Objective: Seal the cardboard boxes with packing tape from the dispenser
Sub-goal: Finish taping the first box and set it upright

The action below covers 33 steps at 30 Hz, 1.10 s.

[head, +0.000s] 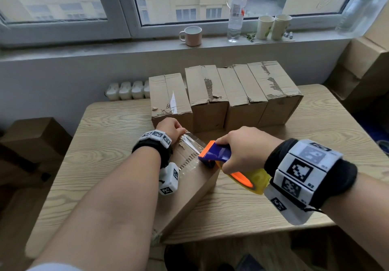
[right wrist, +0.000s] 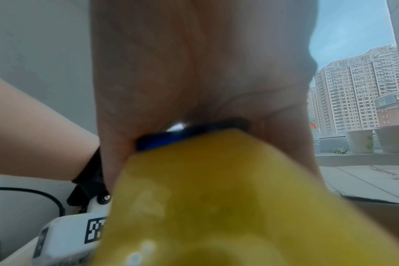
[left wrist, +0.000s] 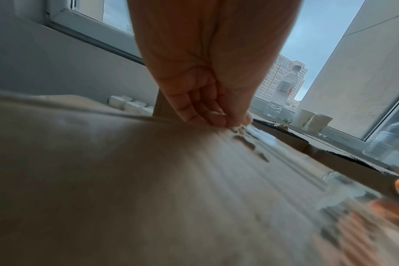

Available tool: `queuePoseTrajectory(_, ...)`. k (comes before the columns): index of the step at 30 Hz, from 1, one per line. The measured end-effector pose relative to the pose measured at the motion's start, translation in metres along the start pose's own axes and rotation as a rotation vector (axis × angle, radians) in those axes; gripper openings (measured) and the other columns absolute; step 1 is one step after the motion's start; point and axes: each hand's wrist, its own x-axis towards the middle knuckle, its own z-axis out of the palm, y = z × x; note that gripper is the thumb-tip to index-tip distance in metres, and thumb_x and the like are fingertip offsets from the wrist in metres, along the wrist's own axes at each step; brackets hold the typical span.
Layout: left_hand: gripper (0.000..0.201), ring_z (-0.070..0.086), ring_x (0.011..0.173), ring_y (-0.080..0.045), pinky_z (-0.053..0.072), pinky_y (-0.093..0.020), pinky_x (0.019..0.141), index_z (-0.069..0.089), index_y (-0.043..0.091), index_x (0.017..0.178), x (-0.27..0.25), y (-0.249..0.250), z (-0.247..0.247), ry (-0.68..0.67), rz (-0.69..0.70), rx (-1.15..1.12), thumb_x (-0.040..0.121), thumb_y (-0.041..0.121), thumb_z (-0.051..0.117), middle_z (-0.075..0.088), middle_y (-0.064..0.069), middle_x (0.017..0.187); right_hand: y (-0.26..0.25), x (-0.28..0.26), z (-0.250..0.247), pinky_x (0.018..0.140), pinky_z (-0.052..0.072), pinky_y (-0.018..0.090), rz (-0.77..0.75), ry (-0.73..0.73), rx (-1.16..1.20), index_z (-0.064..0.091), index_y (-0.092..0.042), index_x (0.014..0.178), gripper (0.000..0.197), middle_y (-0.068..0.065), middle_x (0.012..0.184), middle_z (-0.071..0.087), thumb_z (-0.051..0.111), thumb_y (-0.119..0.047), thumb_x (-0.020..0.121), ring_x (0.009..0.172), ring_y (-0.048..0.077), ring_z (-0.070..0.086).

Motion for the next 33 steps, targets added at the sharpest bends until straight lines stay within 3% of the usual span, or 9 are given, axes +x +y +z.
queuePoseTrajectory(6, 0.014, 0.06, 0.087, -0.017, 0.043, -0.026, 0.077, 0.064, 0.019, 0.08, 0.003, -0.006, 0.005, -0.022, -0.033, -0.008, 0.087, 0.031, 0.068, 0.067, -0.003, 0.09, -0.001, 0.002, -0.003, 0.079, 0.055, 0.031, 0.007, -0.039, 0.01, 0.06, -0.034, 0.125, 0.056, -0.006, 0.104, 0.066, 0.069, -0.043, 0.07, 0.09, 0.015, 0.061)
queuePoseTrajectory(9, 0.018, 0.062, 0.096, -0.018, 0.046, -0.026, 0.083, 0.069, 0.017, 0.093, 0.002, -0.01, 0.01, -0.024, -0.053, -0.016, 0.083, 0.032, 0.072, 0.068, -0.002, 0.1, -0.001, 0.005, -0.004, 0.079, 0.055, 0.031, 0.018, -0.036, 0.005, 0.06, -0.033, 0.124, 0.058, -0.006, 0.101, 0.065, 0.069, -0.044, 0.068, 0.09, 0.016, 0.06)
queuePoseTrajectory(12, 0.003, 0.059, 0.081, -0.008, 0.044, -0.019, 0.075, 0.072, 0.025, 0.084, 0.001, -0.001, 0.006, 0.08, 0.037, -0.085, 0.082, 0.022, 0.071, 0.069, 0.005, 0.087, -0.001, 0.007, -0.002, 0.078, 0.055, 0.031, 0.03, -0.025, -0.013, 0.06, -0.033, 0.123, 0.059, -0.006, 0.1, 0.065, 0.069, -0.044, 0.065, 0.089, 0.017, 0.06)
queuePoseTrajectory(13, 0.009, 0.059, 0.076, -0.006, 0.043, -0.018, 0.07, 0.072, 0.027, 0.077, 0.002, 0.002, 0.003, 0.082, 0.086, -0.12, 0.081, 0.02, 0.073, 0.068, 0.009, 0.079, -0.001, 0.008, -0.002, 0.077, 0.054, 0.03, 0.035, -0.021, -0.011, 0.058, -0.034, 0.125, 0.063, -0.007, 0.099, 0.064, 0.068, -0.045, 0.064, 0.088, 0.017, 0.059)
queuePoseTrajectory(16, 0.017, 0.059, 0.064, -0.003, 0.044, -0.018, 0.062, 0.072, 0.031, 0.066, 0.001, 0.012, -0.005, -0.143, 0.189, -0.162, 0.073, 0.017, 0.081, 0.067, 0.011, 0.065, 0.0, 0.009, -0.001, 0.073, 0.051, 0.028, 0.046, -0.014, -0.004, 0.053, -0.036, 0.133, 0.072, -0.009, 0.097, 0.059, 0.068, -0.047, 0.063, 0.087, 0.017, 0.056)
queuePoseTrajectory(19, 0.013, 0.061, 0.062, -0.001, 0.044, -0.015, 0.059, 0.075, 0.029, 0.07, -0.003, 0.015, -0.003, -0.28, 0.195, -0.019, 0.073, 0.018, 0.082, 0.068, 0.011, 0.067, 0.001, 0.008, 0.0, 0.074, 0.052, 0.028, 0.042, -0.014, 0.002, 0.052, -0.036, 0.134, 0.072, -0.008, 0.101, 0.061, 0.068, -0.046, 0.065, 0.088, 0.016, 0.057)
queuePoseTrajectory(25, 0.007, 0.054, 0.073, -0.002, 0.041, -0.018, 0.068, 0.077, 0.026, 0.086, -0.008, 0.018, 0.0, -0.224, 0.236, 0.235, 0.078, 0.025, 0.077, 0.058, 0.017, 0.07, 0.004, 0.006, 0.004, 0.081, 0.054, 0.031, 0.029, -0.002, 0.023, 0.048, -0.036, 0.137, 0.074, -0.007, 0.11, 0.062, 0.068, -0.046, 0.067, 0.093, 0.016, 0.057)
queuePoseTrajectory(29, 0.007, 0.053, 0.071, -0.001, 0.041, -0.018, 0.069, 0.078, 0.027, 0.083, -0.008, 0.008, -0.009, -0.17, 0.201, 0.269, 0.076, 0.025, 0.079, 0.058, 0.017, 0.072, -0.001, 0.008, 0.006, 0.079, 0.053, 0.03, -0.011, 0.023, 0.035, 0.054, -0.035, 0.132, 0.063, -0.008, 0.099, 0.062, 0.068, -0.042, 0.071, 0.087, 0.016, 0.057)
queuePoseTrajectory(33, 0.013, 0.06, 0.07, -0.002, 0.045, -0.017, 0.07, 0.078, 0.025, 0.081, -0.016, 0.012, -0.004, -0.15, 0.211, 0.18, 0.074, 0.014, 0.077, 0.063, 0.016, 0.068, -0.003, 0.015, 0.004, 0.077, 0.052, 0.028, -0.027, 0.025, 0.025, 0.053, -0.038, 0.132, 0.064, -0.007, 0.103, 0.064, 0.069, -0.041, 0.07, 0.087, 0.016, 0.056)
